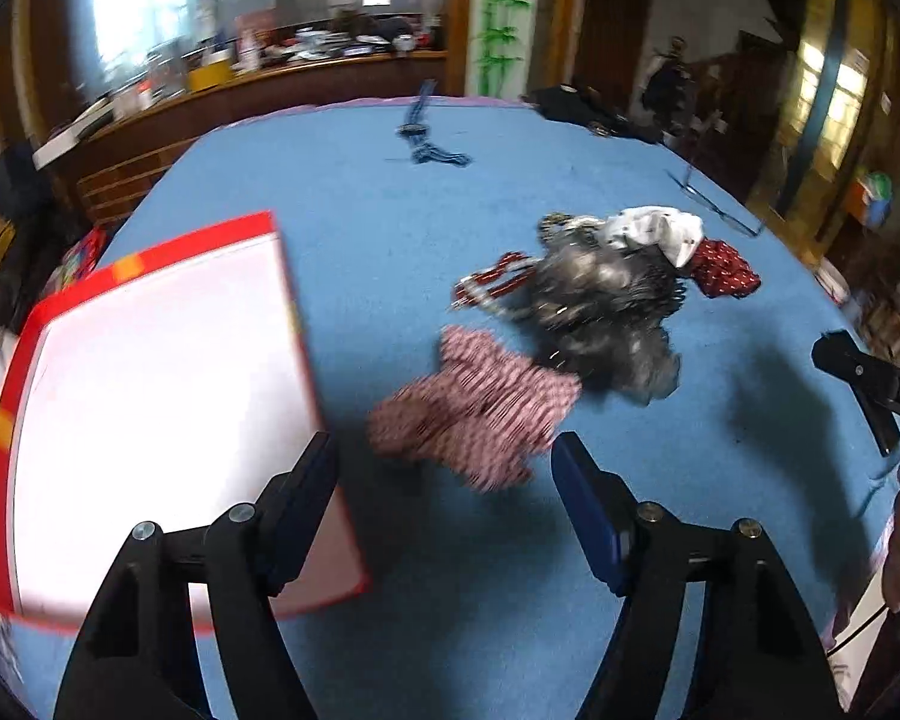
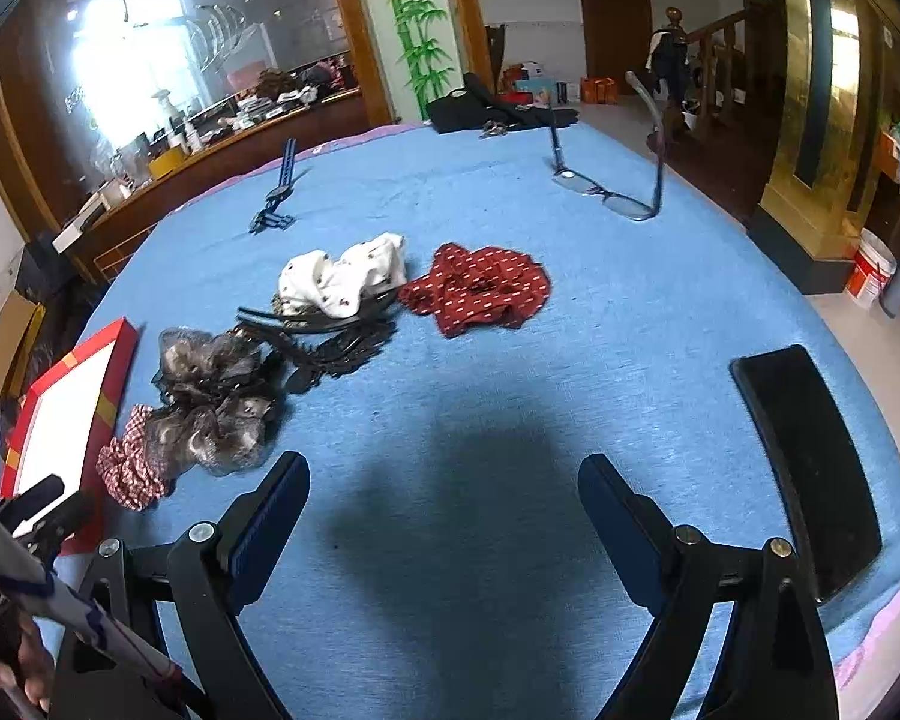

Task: Organize jewelry
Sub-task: 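Grasp the plaid scrunchie with the left tool while the right tool grasps the red polka-dot scrunchie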

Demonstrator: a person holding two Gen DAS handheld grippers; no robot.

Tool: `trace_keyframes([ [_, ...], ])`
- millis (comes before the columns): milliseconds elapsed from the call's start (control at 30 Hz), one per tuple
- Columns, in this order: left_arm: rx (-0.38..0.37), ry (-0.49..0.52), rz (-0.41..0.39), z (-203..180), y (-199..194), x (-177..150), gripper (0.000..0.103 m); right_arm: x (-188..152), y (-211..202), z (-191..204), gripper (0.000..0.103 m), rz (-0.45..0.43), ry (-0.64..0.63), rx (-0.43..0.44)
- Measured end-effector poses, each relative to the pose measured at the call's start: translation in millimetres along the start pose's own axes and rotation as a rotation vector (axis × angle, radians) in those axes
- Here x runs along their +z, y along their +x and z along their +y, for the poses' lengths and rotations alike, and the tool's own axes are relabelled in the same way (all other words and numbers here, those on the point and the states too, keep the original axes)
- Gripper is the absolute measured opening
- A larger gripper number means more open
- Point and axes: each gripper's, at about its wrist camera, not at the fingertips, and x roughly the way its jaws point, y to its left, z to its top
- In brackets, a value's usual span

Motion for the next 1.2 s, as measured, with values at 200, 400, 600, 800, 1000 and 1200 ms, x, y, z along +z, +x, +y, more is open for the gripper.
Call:
trace_keyframes([
  [200, 0.0, 0.081, 0.044, -20.9, 26.9, 19.4, 0.072, 6.6, -6.0, -20.1, 0.094, -0.015, 0.049, -0.017],
  [400, 0.059, 0.095, 0.094, -24.8, 52.3, 18.2, 0.067, 17.3, -3.6, -38.7, 0.094, -0.009, 0.094, -0.019],
  [600, 0.05, 0.078, 0.105, -29.3, 60.1, 12.9, 0.021, 43.7, 9.2, -53.9, 0.094, 0.011, 0.152, 0.0],
  [800, -0.023, 0.062, 0.056, -38.0, 33.4, 4.9, 0.018, 75.7, 51.7, -60.4, 0.08, 0.081, 0.223, 0.025],
  [1000, -0.053, 0.052, -0.001, -39.7, 4.3, 2.0, 0.018, 90.9, 104.4, -53.4, 0.056, 0.181, 0.233, -0.026],
  [1200, -0.058, 0.046, -0.02, -39.5, -2.0, 2.1, 0.018, 87.7, 125.9, -42.9, 0.009, 0.207, 0.173, -0.054],
])
